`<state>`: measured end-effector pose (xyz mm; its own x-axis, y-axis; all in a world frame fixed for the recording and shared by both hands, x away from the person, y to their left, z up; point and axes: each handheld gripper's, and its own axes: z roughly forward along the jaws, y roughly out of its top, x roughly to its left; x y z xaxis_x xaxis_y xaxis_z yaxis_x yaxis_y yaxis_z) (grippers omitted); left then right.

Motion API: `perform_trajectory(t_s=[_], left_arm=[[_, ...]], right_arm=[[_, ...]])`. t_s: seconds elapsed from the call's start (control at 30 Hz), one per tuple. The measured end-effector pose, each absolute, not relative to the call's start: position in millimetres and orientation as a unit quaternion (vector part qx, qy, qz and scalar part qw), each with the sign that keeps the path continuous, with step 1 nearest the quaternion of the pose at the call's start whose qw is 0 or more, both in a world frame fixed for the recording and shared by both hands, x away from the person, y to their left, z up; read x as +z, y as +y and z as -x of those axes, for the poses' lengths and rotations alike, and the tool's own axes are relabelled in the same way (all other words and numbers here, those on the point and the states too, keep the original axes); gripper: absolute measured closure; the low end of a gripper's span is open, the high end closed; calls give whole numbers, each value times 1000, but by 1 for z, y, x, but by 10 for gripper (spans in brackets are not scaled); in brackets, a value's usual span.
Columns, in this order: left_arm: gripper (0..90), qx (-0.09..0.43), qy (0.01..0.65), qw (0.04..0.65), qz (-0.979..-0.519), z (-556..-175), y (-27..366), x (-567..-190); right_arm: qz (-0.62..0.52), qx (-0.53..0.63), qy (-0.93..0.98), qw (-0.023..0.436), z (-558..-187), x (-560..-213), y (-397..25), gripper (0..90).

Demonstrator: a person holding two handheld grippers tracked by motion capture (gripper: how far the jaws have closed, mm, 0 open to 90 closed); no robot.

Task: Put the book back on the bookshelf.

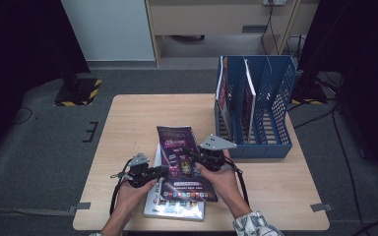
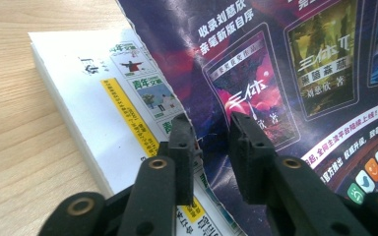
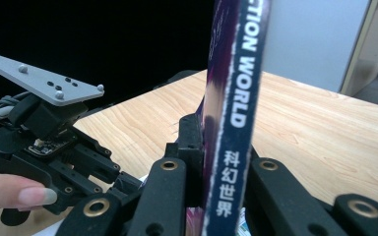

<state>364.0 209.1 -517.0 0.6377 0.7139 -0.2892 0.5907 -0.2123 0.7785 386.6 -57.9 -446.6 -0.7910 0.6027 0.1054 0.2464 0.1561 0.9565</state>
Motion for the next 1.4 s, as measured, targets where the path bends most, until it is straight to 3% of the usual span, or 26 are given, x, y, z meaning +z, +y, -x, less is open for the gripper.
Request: perform_trajectory(t_s=[0.43, 1.03, 1.4], left_arm=[[805, 74, 408, 462, -784, -369, 220, -501], [823, 150, 377, 481, -777, -368, 230, -475], [827, 144, 377, 501, -765, -367, 235, -469]], right_arm=[[-259, 576, 762, 142, -389, -432, -54, 820], [-251, 575, 763, 153, -397, -410, -60, 823], [-245, 576, 768, 134, -398, -398, -59, 806]])
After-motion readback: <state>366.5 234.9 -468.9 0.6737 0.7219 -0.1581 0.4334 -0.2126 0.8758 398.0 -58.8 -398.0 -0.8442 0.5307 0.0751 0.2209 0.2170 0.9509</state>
